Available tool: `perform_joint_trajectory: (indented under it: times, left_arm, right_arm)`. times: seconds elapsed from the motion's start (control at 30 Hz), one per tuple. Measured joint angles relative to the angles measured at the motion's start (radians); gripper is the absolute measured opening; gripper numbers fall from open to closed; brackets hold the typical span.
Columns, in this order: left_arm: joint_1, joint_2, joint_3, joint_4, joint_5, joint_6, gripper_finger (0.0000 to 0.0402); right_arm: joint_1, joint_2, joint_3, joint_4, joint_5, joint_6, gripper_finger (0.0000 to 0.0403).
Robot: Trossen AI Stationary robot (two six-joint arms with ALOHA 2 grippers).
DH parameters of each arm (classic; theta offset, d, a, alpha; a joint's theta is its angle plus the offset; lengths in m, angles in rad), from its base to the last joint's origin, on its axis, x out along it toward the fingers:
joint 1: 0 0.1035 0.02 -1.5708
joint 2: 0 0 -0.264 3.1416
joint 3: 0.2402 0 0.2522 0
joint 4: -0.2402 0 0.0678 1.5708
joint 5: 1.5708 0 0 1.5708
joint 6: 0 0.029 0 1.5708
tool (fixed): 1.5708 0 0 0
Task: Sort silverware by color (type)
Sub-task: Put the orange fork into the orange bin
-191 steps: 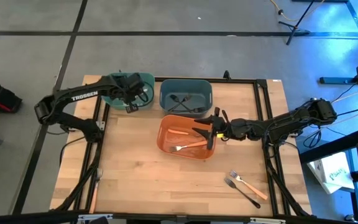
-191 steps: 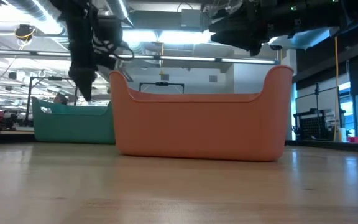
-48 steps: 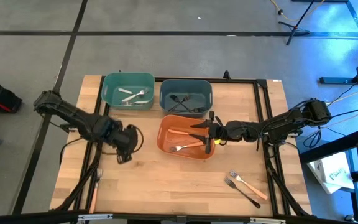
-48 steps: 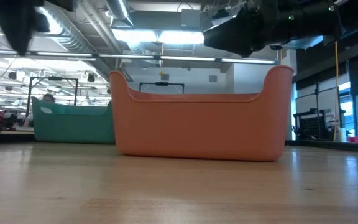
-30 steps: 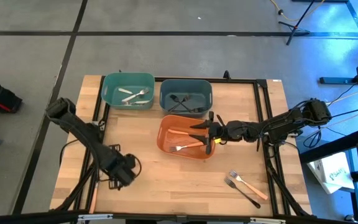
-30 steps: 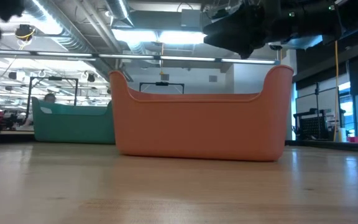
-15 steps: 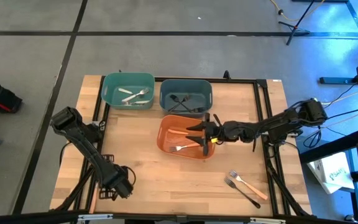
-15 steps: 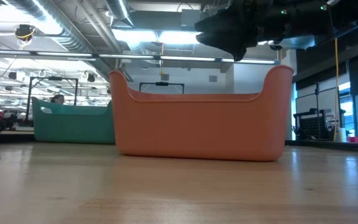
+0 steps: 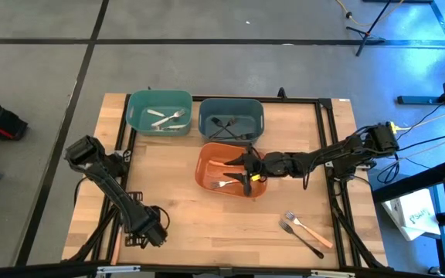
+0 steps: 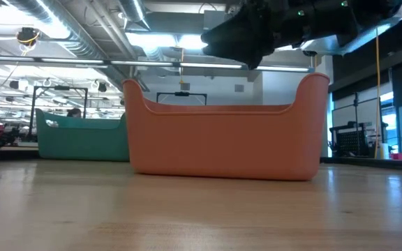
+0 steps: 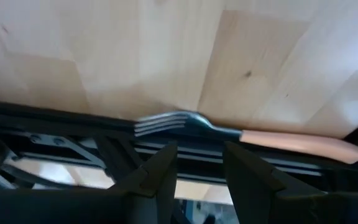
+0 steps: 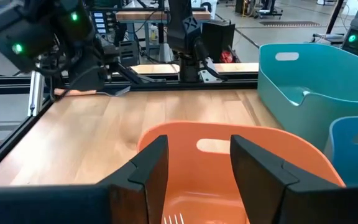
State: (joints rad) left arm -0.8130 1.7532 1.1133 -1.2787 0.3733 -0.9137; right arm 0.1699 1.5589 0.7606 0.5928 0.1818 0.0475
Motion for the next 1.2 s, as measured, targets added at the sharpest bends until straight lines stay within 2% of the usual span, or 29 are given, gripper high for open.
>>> perform_joint_trajectory:
  times: [0.3,0.43,0.7,1.2]
  left_arm:
    - [-0.029,0.143,-0.001,0.011,0.074,0.141,0.0124]
    - [-0.039,0.162,-0.002,0.008,0.060,0.187,0.0124]
    - [-0.075,0.153,-0.083,0.020,0.121,0.151,0.0124]
    - [-0.075,0.146,-0.191,0.200,0.139,0.127,0.0124]
  right_arm:
    - [0.000,0.000,0.000,-0.021,0.000,0.000,0.0161]
    - [0.000,0.000,0.000,-0.021,0.000,0.000,0.0161]
    - [0.000,0.000,0.000,-0.020,0.000,-0.001,0.0161]
    - [0.000,0.000,-0.001,-0.019,0.009,-0.004,0.0161]
